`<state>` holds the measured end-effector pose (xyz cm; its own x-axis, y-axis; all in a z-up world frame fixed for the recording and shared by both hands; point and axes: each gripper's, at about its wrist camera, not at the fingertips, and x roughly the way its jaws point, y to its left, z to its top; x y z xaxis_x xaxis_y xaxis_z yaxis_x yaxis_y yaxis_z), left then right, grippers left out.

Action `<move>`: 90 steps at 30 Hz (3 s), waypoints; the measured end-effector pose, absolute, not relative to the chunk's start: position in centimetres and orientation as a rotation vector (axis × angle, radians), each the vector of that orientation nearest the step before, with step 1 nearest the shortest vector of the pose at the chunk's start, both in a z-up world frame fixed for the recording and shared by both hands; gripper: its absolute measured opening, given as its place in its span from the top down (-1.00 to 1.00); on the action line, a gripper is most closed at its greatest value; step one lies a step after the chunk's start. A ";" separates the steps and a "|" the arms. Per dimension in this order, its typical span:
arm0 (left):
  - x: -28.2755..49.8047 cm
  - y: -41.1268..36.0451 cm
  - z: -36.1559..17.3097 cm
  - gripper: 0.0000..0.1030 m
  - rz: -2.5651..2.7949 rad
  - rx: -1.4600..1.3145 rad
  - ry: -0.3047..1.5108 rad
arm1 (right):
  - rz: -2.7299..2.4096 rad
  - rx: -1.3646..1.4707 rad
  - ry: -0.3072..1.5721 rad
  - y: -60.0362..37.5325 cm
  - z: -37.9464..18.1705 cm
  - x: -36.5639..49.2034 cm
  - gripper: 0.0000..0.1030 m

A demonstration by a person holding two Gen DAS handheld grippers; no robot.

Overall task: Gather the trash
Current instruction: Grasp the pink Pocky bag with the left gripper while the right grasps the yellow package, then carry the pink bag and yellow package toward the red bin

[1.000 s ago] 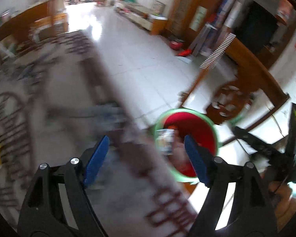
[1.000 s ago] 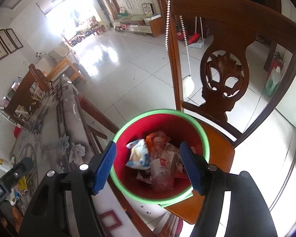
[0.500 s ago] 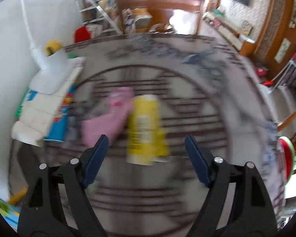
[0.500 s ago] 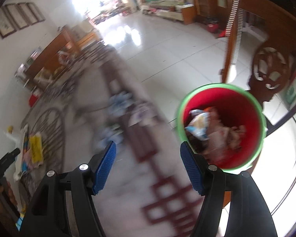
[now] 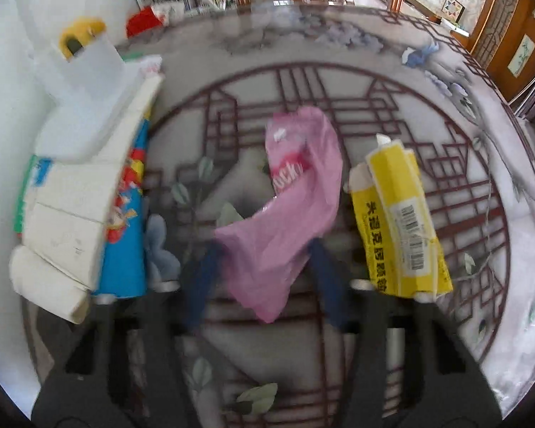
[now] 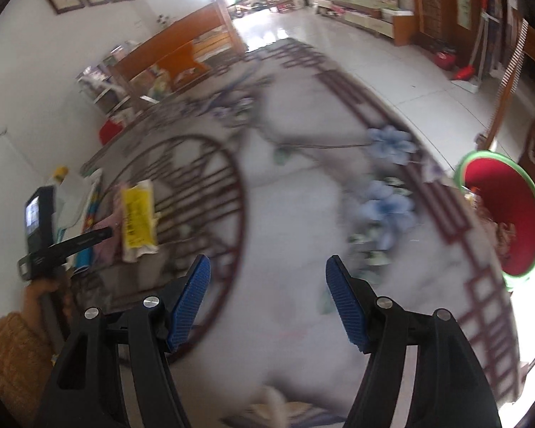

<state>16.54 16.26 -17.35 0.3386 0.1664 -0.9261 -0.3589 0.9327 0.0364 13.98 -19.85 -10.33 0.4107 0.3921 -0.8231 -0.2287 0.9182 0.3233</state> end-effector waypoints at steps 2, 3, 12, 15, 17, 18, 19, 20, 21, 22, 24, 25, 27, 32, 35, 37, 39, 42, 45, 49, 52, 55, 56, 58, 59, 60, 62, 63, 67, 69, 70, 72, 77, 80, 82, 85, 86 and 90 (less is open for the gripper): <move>15.7 16.4 -17.3 0.45 0.319 -0.238 1.171 | 0.419 0.144 1.080 -17.6 -10.1 13.9 -0.28; 14.9 16.4 -17.2 0.48 0.309 -0.254 1.161 | 0.429 0.138 1.082 -16.9 -10.1 14.0 -0.29; 4.0 13.4 -15.2 0.51 0.235 -0.386 1.092 | 0.554 0.025 1.164 -4.9 -12.9 17.8 -0.40; 1.4 12.3 -15.2 0.50 0.226 -0.372 1.110 | 0.574 -0.040 1.182 -0.7 -14.5 18.9 -0.40; 0.5 12.1 -15.6 0.50 0.217 -0.383 1.129 | 0.581 -0.092 1.192 2.3 -15.6 19.5 -0.40; 0.1 12.0 -16.0 0.50 0.215 -0.387 1.140 | 0.584 -0.109 1.199 3.2 -16.1 19.8 -0.40; -0.1 12.0 -16.2 0.49 0.215 -0.389 1.147 | 0.581 -0.147 1.213 4.6 -16.8 20.0 -0.40; -0.3 12.0 -16.5 0.48 0.217 -0.395 1.157 | 0.568 -0.189 1.224 5.6 -17.5 20.1 -0.40; -0.5 12.1 -16.8 0.47 0.218 -0.404 1.164 | 0.556 -0.221 1.229 6.1 -17.9 20.1 -0.38; -0.6 12.2 -16.8 0.42 0.219 -0.405 1.166 | 0.548 -0.253 1.230 6.7 -18.3 20.1 -0.34; -0.7 12.2 -16.5 0.31 0.220 -0.397 1.154 | 0.558 -0.267 1.211 6.9 -18.5 19.9 0.32; -0.6 12.2 -16.3 0.27 0.209 -0.394 1.146 | 0.571 -0.260 1.210 6.8 -18.4 19.8 0.35; -0.5 12.1 -15.9 0.10 0.206 -0.379 1.131 | 0.588 -0.243 1.202 6.0 -17.8 19.6 0.44; 0.7 11.6 -15.2 -0.16 0.178 -0.360 1.102 | 0.634 -0.212 1.153 2.8 -15.4 18.3 0.46; 1.7 11.0 -15.4 -0.27 0.166 -0.328 1.104 | 0.642 -0.182 1.159 0.0 -14.4 17.0 0.45; 2.4 10.8 -15.9 -0.27 0.162 -0.317 1.114 | 0.642 -0.141 1.165 -2.4 -13.9 15.9 0.45; 3.0 11.0 -16.5 -0.23 0.166 -0.314 1.126 | 0.639 -0.099 1.161 -4.3 -13.3 14.7 0.45; 3.5 11.0 -17.3 0.23 0.167 -0.330 1.153 | 0.613 -0.028 1.134 -7.4 -12.3 12.5 0.45; 3.8 10.8 -17.5 0.44 0.167 -0.343 1.160 | 0.582 0.029 1.119 -9.5 -11.6 11.1 0.44; 3.9 9.4 -15.7 0.51 0.159 -0.325 1.102 | 0.547 0.078 1.091 -11.7 -10.7 10.2 0.44; 3.8 7.9 -13.7 0.52 0.146 -0.301 1.053 | 0.532 0.076 1.062 -12.8 -10.0 10.0 0.44; 3.5 6.7 -12.1 0.52 0.131 -0.285 1.017 | 0.520 0.090 1.039 -14.0 -9.4 9.9 0.43; 3.4 6.3 -11.5 0.52 0.125 -0.279 1.003 | 0.517 0.092 1.033 -14.4 -9.3 9.8 0.43; 3.6 5.5 -10.7 0.52 0.115 -0.270 0.987 | 0.511 0.098 1.022 -15.1 -9.1 9.6 0.43; 4.0 5.0 -10.3 0.52 0.108 -0.263 0.978 | 0.507 0.102 1.019 -15.5 -9.0 9.5 0.43; 4.0 4.5 -9.9 0.52 0.101 -0.256 0.971 | 0.502 0.107 1.016 -15.9 -9.0 9.5 0.43; 4.2 3.8 -9.4 0.52 0.091 -0.247 0.955 | 0.495 0.120 1.013 -16.7 -8.9 9.4 0.43; 4.3 3.5 -9.1 0.52 0.087 -0.243 0.947 | 0.492 0.123 1.012 -17.0 -8.8 9.4 0.43; 4.6 2.1 -8.0 0.52 0.068 -0.232 0.922 | 0.471 0.140 1.003 -18.5 -8.6 9.5 0.43; 4.7 1.5 -7.8 0.52 0.060 -0.224 0.918 | 0.459 0.149 0.998 -19.3 -8.5 9.5 0.43; 4.6 1.2 -7.8 0.52 0.056 -0.220 0.917 | 0.453 0.153 0.997 -19.7 -8.5 9.5 0.43; 4.7 0.6 -7.7 0.52 0.051 -0.213 0.916 | 0.441 0.168 0.997 -20.5 -8.5 9.6 0.43; 4.8 -0.4 -7.3 0.52 0.044 -0.208 0.909 | 0.429 0.172 1.003 -21.5 -8.7 9.6 0.43; 4.8 -0.9 -7.2 0.52 0.041 -0.206 0.906 | 0.423 0.173 1.003 -22.1 -8.6 9.6 0.43; 4.8 -1.3 -7.2 0.52 0.035 -0.203 0.906 | 0.419 0.174 1.003 -22.5 -8.6 9.6 0.43; 5.0 -1.9 -7.1 0.52 0.026 -0.200 0.905 | 0.412 0.175 1.003 -23.1 -8.6 9.5 0.43; 5.0 -2.2 -7.1 0.52 0.023 -0.200 0.905 | 0.409 0.174 1.003 -23.3 -8.5 9.5 0.43; 5.2 -3.2 -7.1 0.52 0.008 -0.194 0.907 | 0.391 0.181 1.002 -24.4 -8.5 9.4 0.43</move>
<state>5.24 -3.19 -7.13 0.6170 -0.0747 -0.7834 -0.0891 0.9824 -0.1639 9.38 -24.39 -8.49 0.4770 0.3999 -0.7826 -0.2355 0.9161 0.3246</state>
